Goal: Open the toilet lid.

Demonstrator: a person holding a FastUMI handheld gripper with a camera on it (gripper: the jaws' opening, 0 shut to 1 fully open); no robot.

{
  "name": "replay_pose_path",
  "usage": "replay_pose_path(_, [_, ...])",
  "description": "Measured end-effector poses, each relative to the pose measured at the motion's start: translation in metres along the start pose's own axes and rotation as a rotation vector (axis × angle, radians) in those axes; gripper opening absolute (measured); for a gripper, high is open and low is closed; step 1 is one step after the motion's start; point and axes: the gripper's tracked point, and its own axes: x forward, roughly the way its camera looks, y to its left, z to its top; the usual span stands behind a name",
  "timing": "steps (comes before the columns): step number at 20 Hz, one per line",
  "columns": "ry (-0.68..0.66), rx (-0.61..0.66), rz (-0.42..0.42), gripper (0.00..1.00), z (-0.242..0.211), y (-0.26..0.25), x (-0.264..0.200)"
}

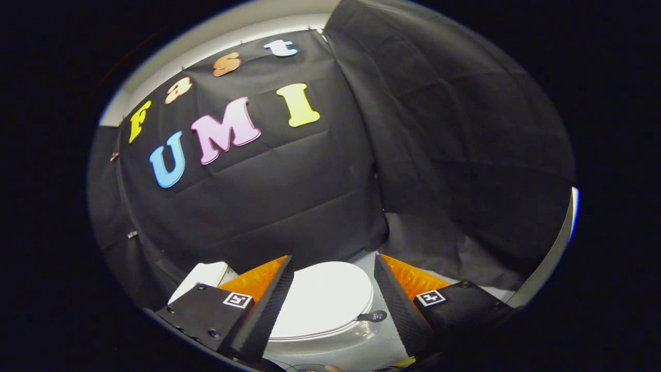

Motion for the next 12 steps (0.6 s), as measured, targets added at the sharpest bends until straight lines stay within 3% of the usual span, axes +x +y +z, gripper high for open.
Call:
replay_pose_path(7, [0.07, 0.192, -0.075, 0.99, -0.053, -0.067, 0.063])
replay_pose_path(12, [0.156, 0.417, -0.102, 0.98, -0.107, -0.1, 0.106])
